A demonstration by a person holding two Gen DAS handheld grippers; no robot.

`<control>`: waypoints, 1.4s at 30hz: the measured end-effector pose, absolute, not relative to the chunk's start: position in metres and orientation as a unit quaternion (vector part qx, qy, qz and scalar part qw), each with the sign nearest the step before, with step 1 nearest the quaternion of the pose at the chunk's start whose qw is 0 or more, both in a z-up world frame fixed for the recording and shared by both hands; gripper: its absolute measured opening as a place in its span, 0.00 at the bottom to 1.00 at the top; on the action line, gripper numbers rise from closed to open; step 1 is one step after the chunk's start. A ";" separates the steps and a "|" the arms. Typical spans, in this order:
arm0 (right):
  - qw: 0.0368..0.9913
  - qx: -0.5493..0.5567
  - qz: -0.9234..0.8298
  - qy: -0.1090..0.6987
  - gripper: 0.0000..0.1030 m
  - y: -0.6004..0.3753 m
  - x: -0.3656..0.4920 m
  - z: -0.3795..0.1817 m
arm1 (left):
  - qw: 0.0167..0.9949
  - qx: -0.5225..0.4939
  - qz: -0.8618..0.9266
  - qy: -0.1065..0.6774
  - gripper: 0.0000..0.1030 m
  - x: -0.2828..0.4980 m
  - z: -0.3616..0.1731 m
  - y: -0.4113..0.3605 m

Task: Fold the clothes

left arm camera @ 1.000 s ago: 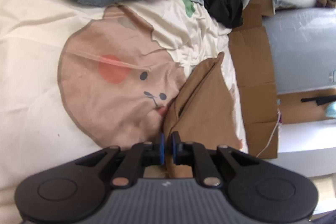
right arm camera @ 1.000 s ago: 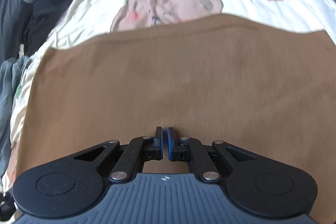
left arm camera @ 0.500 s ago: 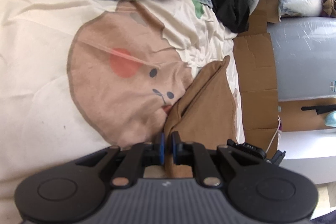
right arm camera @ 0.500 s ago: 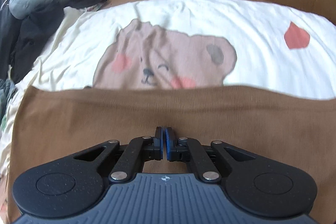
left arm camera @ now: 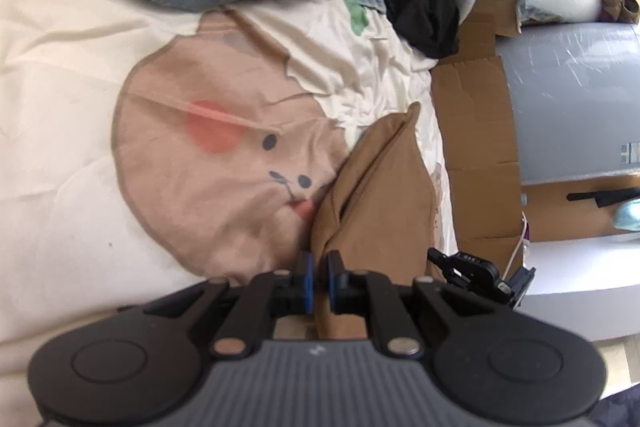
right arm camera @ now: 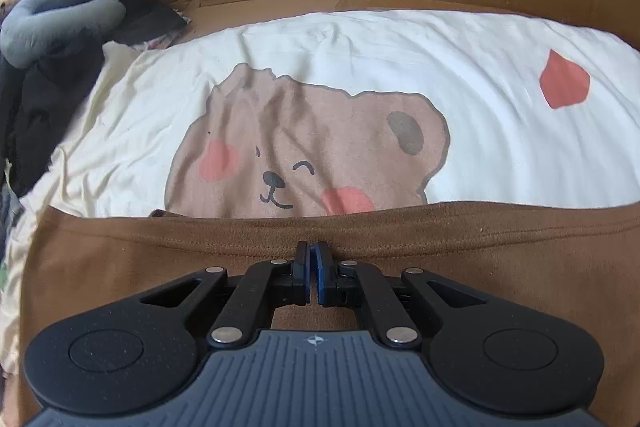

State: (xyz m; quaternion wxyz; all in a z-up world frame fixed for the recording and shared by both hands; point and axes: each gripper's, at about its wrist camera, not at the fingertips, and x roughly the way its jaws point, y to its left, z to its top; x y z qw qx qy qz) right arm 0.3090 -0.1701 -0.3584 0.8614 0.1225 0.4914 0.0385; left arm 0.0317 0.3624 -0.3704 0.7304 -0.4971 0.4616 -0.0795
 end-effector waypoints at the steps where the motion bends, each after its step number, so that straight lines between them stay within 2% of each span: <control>1: 0.861 0.124 0.036 0.492 0.11 -0.171 0.307 -0.356 | 0.732 -0.495 -0.081 0.461 0.07 0.032 -0.368 0.362; 3: 0.861 0.128 0.035 0.490 0.22 -0.172 0.302 -0.348 | 0.734 -0.492 -0.082 0.461 0.07 0.033 -0.364 0.360; 5: 0.863 0.135 0.047 0.484 0.43 -0.174 0.292 -0.337 | 0.736 -0.493 -0.084 0.457 0.07 0.033 -0.357 0.358; 7: 0.865 0.139 0.062 0.477 0.49 -0.175 0.282 -0.326 | 0.737 -0.495 -0.085 0.452 0.07 0.034 -0.351 0.355; 25: 0.844 0.095 0.243 0.469 0.49 -0.118 0.160 -0.252 | 0.752 -0.449 -0.120 0.468 0.06 0.075 -0.290 0.305; 42: 0.838 0.019 0.326 0.437 0.49 -0.031 0.095 -0.249 | 0.746 -0.408 -0.151 0.504 0.06 0.109 -0.262 0.271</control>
